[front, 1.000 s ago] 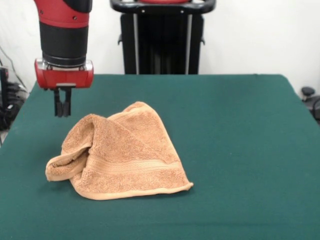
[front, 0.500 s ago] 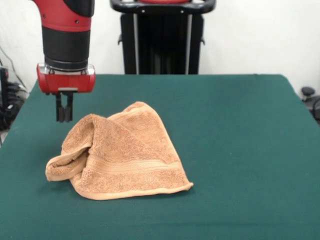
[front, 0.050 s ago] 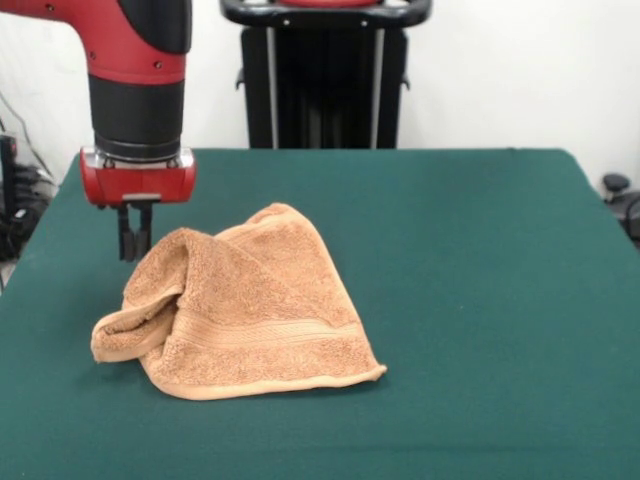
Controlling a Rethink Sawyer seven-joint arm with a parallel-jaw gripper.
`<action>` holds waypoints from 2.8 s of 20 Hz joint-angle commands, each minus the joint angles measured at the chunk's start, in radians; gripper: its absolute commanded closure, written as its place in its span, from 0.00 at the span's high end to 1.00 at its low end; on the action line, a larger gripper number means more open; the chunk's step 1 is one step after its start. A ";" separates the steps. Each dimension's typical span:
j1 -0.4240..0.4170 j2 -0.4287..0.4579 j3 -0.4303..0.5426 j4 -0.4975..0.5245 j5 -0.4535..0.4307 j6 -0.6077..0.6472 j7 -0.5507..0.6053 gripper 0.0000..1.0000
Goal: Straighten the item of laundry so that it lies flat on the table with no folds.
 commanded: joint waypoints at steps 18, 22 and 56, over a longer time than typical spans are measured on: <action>0.060 0.135 0.178 -0.206 0.051 0.163 -0.075 0.00; 0.062 0.141 0.184 -0.230 0.055 0.184 -0.084 0.00; 0.043 0.152 0.185 -0.276 0.052 0.244 -0.112 1.00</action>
